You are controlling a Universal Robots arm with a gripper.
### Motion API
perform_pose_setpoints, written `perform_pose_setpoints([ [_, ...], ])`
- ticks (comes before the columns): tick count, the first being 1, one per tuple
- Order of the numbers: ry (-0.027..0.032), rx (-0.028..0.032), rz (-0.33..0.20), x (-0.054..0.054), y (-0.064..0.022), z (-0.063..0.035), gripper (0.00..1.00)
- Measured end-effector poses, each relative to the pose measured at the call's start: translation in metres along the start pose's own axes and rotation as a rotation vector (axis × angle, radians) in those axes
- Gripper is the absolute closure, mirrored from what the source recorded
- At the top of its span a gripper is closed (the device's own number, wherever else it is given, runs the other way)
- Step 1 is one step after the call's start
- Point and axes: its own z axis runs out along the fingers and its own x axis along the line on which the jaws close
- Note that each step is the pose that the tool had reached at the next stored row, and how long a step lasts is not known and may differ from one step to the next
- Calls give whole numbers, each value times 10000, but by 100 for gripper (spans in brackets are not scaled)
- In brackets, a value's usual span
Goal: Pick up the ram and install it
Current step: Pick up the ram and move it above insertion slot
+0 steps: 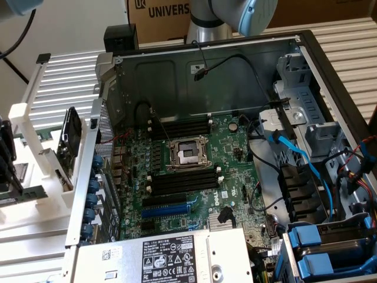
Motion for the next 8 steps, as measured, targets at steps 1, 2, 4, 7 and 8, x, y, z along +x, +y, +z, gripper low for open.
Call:
perform_pose_setpoints([
  [1, 1, -1, 0, 0, 1, -22, 88],
  [2, 1, -1, 0, -1, 4, -75, 88],
  [4, 0, -1, 0, -4, 10, -215, 88],
  [7, 2, -2, 1, -10, 15, -445, 88],
  [8, 0, 0, 1, -11, 16, -489, 88],
])
